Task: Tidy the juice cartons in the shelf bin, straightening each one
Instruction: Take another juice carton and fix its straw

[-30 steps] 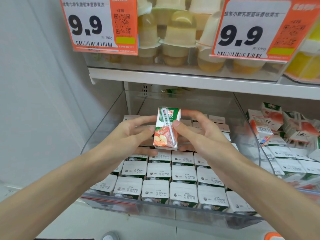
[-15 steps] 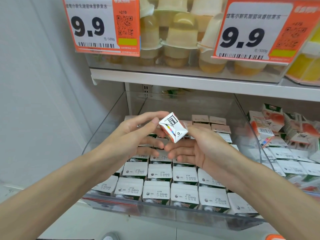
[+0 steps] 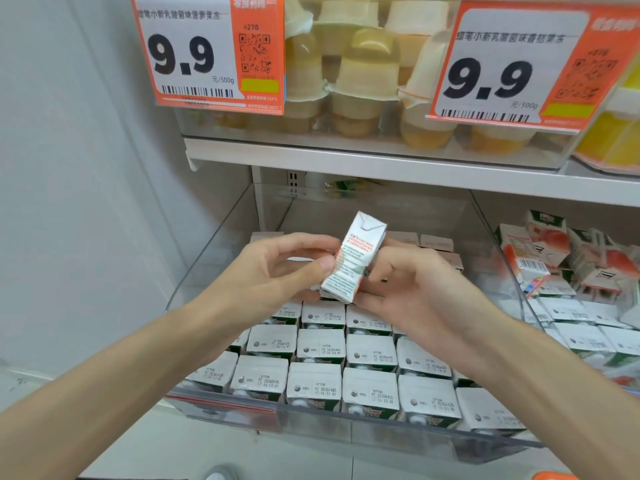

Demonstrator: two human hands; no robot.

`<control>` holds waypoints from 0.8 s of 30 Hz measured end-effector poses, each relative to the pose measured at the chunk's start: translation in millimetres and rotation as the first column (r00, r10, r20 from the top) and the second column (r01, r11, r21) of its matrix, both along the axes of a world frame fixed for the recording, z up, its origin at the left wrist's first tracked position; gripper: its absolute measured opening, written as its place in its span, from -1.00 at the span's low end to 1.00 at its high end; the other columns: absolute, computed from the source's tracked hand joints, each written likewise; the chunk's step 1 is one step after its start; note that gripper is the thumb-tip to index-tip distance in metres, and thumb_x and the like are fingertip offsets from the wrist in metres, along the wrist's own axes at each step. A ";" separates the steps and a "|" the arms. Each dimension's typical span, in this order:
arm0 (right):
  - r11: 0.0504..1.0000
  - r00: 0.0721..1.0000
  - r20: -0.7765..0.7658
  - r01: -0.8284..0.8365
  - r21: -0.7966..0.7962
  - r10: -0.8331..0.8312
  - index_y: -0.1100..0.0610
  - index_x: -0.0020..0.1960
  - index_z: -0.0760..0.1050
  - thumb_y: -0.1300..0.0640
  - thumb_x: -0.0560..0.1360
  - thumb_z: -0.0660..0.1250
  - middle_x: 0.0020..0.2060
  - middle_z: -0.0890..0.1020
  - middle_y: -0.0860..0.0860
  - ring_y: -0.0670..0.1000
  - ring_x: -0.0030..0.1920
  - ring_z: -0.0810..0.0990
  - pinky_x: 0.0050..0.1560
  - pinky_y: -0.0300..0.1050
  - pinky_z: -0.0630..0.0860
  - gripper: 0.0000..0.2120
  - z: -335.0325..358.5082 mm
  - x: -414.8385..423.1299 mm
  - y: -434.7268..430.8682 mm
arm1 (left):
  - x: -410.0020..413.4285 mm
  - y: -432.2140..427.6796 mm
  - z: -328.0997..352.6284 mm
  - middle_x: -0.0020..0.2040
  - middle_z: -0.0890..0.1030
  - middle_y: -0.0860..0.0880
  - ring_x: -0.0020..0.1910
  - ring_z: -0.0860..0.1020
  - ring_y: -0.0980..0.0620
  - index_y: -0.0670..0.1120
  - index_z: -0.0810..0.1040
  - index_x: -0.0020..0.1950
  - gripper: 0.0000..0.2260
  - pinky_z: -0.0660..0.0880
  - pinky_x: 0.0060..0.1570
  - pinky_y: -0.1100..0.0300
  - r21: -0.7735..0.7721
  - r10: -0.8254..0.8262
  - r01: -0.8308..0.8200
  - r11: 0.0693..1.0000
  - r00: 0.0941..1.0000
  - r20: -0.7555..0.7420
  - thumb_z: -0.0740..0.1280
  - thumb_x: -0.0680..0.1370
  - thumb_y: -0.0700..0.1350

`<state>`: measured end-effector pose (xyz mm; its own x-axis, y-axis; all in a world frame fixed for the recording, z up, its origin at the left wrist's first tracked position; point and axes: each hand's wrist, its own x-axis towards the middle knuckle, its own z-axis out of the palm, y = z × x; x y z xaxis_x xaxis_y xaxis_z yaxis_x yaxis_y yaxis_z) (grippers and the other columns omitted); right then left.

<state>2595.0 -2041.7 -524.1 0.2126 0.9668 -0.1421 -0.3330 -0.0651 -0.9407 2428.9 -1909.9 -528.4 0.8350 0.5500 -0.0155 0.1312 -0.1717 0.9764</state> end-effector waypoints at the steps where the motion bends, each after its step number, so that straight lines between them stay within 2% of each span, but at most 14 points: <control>1: 1.000 1.000 0.016 -0.001 0.004 0.001 0.31 0.40 0.51 0.36 0.60 0.23 0.27 0.68 0.22 0.23 0.31 0.67 0.42 0.12 0.55 -0.63 0.3 -1.3 0.1 | 0.1 0.1 -0.2 0.25 0.71 0.11 0.21 0.69 0.12 0.11 0.64 0.35 -0.71 0.56 0.34 0.04 0.011 -0.001 0.001 1.000 1.000 -0.004 0.42 0.62 0.00; 2: 1.000 0.999 0.028 0.017 -0.004 -0.017 0.29 0.39 0.52 0.31 0.62 0.31 0.25 0.70 0.21 0.21 0.27 0.69 0.41 0.12 0.56 -0.66 -0.9 -1.9 0.8 | 0.1 0.4 -0.6 0.26 0.70 0.11 0.23 0.68 0.12 0.12 0.64 0.36 -0.69 0.55 0.36 0.02 0.019 -0.004 0.004 1.000 1.000 -0.007 0.44 0.61 0.01; 4: 0.997 0.994 0.072 0.080 -0.022 -0.079 0.16 0.43 0.50 0.21 0.59 0.44 0.21 0.73 0.13 0.14 0.22 0.73 0.39 0.10 0.56 -0.58 -4.0 -2.8 1.5 | -0.6 2.5 -1.5 0.28 0.69 0.13 0.27 0.65 0.15 0.16 0.61 0.38 -0.64 0.53 0.38 -0.02 0.038 -0.009 0.009 0.999 1.000 -0.014 0.47 0.58 0.04; 7: 0.982 0.944 0.277 0.187 -0.001 -0.179 -0.04 0.43 0.48 0.13 0.44 0.60 0.19 0.75 -0.08 -0.04 0.18 0.74 0.30 0.01 0.59 -0.39 -5.9 -2.3 -0.4 | -1.6 7.3 -2.5 0.27 0.68 0.16 0.29 0.63 0.19 0.20 0.57 0.42 -0.56 0.53 0.39 -0.02 0.069 -0.002 0.003 0.998 1.000 -0.020 0.51 0.55 0.00; 10: 0.973 0.875 0.426 0.216 0.082 -0.230 -0.05 0.32 0.52 0.28 0.38 0.65 0.14 0.75 -0.14 -0.13 0.15 0.73 0.14 -0.15 0.66 -0.39 -5.0 -3.3 -1.0 | -1.4 8.3 -4.5 0.26 0.67 0.15 0.28 0.63 0.19 0.22 0.56 0.41 -0.51 0.59 0.32 0.03 0.136 -0.002 0.007 0.991 0.999 -0.035 0.55 0.51 -0.04; 12: 0.961 0.817 0.507 0.223 0.163 -0.275 -0.01 0.24 0.56 0.41 0.35 0.64 0.11 0.74 -0.11 -0.13 0.18 0.70 0.21 -0.21 0.63 -0.41 -7.4 -3.9 0.0 | -0.3 7.8 -7.0 0.27 0.65 0.15 0.30 0.61 0.19 0.23 0.55 0.41 -0.48 0.62 0.27 0.07 0.179 -0.009 0.017 0.984 0.999 -0.044 0.57 0.51 -0.09; 15: 0.947 0.769 0.554 0.232 0.222 -0.319 -0.06 0.17 0.62 0.47 0.35 0.62 0.08 0.72 -0.12 -0.16 0.22 0.65 0.30 -0.22 0.57 -0.42 -8.4 -5.8 0.8 | 1.0 8.2 -9.1 0.28 0.63 0.18 0.32 0.59 0.19 0.21 0.54 0.42 -0.46 0.65 0.23 0.10 0.207 -0.021 0.028 0.978 0.999 -0.036 0.57 0.51 -0.16; 20: 0.955 0.755 0.585 0.216 0.204 -0.296 -0.14 0.21 0.64 0.44 0.35 0.63 0.11 0.72 -0.16 -0.19 0.24 0.64 0.34 -0.16 0.59 -0.37 -5.2 -6.4 0.9 | 1.8 8.8 -10.3 0.28 0.61 0.26 0.34 0.57 0.25 0.19 0.55 0.42 -0.45 0.65 0.19 0.18 0.232 -0.033 0.036 0.972 0.999 -0.017 0.58 0.51 -0.18; 24: 0.968 0.805 0.538 0.189 0.163 -0.248 -0.20 0.33 0.58 0.34 0.38 0.64 0.18 0.70 -0.21 -0.19 0.23 0.67 0.32 -0.10 0.61 -0.33 -3.5 -8.2 0.1 | 3.5 8.1 -10.8 0.24 0.65 0.25 0.32 0.58 0.25 0.13 0.57 0.41 -0.46 0.63 0.12 0.27 0.268 -0.058 0.053 0.962 0.998 0.011 0.61 0.47 -0.15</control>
